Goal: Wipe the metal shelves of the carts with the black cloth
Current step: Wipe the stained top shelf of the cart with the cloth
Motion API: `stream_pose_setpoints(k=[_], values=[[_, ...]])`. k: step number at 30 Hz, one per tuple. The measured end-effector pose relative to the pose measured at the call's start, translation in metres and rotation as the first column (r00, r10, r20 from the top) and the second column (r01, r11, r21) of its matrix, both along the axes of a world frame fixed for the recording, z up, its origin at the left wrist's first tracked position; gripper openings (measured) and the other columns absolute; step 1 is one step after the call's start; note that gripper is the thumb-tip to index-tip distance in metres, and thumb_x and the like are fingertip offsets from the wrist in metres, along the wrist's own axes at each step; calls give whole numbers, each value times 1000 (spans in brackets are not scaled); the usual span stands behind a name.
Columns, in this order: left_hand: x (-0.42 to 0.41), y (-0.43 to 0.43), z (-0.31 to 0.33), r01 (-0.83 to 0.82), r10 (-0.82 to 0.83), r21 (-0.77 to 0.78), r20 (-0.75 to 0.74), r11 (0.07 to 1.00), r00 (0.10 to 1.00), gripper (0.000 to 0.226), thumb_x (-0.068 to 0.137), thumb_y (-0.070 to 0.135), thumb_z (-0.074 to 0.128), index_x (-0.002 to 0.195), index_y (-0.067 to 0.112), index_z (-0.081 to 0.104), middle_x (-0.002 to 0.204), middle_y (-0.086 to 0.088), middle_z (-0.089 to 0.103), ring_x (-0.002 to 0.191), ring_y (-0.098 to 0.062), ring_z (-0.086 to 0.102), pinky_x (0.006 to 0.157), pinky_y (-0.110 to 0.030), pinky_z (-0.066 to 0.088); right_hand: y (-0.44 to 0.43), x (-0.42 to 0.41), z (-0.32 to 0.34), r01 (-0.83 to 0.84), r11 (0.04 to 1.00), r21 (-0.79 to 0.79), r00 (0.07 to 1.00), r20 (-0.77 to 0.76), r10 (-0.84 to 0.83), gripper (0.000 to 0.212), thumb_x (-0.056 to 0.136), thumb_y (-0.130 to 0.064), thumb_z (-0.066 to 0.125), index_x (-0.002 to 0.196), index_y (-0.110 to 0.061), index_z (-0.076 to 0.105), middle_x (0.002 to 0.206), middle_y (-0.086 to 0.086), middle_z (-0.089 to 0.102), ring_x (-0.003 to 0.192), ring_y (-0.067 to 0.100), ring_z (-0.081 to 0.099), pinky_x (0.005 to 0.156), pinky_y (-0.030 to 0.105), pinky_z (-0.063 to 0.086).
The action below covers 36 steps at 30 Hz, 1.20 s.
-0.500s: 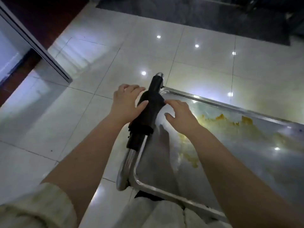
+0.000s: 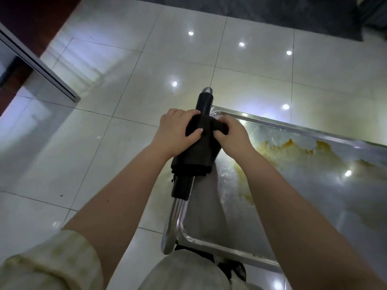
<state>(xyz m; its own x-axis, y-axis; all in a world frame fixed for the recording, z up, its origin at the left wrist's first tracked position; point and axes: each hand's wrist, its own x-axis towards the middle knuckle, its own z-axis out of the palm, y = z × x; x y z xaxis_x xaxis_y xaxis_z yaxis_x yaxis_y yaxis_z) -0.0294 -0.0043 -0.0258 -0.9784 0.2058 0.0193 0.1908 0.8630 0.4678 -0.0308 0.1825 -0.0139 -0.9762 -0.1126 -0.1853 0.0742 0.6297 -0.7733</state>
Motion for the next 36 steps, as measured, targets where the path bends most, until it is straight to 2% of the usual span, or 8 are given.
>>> stream_pose_setpoints(k=[7,11,15,18,23,29,32,36], values=[[12,21,31,29,-50,-137,-154,990,987,42,85,54,64,112,22,64,109,-2,59,113,-28,48,99,-43,33,40,36,44,-7,996,-94,990,-143,-6,27,88,-1,57,92,-28,54,80,-19,54,72,-15,50,59,4,35],[40,60,57,70,-118,-177,-275,982,954,33,86,46,65,104,18,65,109,0,64,117,-25,53,116,-53,12,81,74,56,28,991,-133,979,-198,-54,26,88,-1,57,93,-27,56,81,-18,56,74,-16,50,61,4,35],[92,125,78,31,-139,-262,-402,964,905,35,89,52,50,98,22,66,93,3,69,94,-26,63,101,-51,29,146,125,70,61,982,-180,957,-270,-109,27,88,0,58,96,-26,60,88,-20,59,81,-15,52,68,4,36],[137,188,80,53,-191,-285,-480,957,856,36,92,51,43,93,22,64,86,2,67,82,-26,63,94,-46,30,208,172,83,96,976,-193,940,-305,-153,28,87,3,58,99,-21,63,91,-21,60,84,-13,53,73,4,36],[206,304,66,123,-165,-127,-408,984,898,44,92,51,40,97,14,63,82,-8,64,70,-32,61,80,-40,44,313,259,92,196,961,-196,910,-329,-252,27,89,2,55,101,-21,64,92,-22,60,85,-15,52,74,3,37],[276,406,27,298,-279,38,-261,954,924,30,90,30,55,105,6,66,93,-12,64,85,-34,60,82,-37,33,408,341,78,359,915,-182,864,-307,-400,23,90,0,58,102,-18,66,92,-26,60,86,-23,50,76,-1,34],[296,441,14,364,-343,55,-230,930,911,14,93,20,61,103,11,65,90,-4,67,83,-31,61,84,-39,35,446,373,70,445,870,-211,835,-252,-489,25,92,-1,57,101,-23,65,94,-24,61,91,-16,53,80,5,39],[302,472,5,421,-417,-90,-419,903,806,16,95,26,54,101,18,67,83,4,69,72,-23,64,89,-38,35,481,396,52,569,780,-260,754,-214,-621,24,93,-3,59,104,-23,66,100,-14,67,98,0,60,91,26,49]])
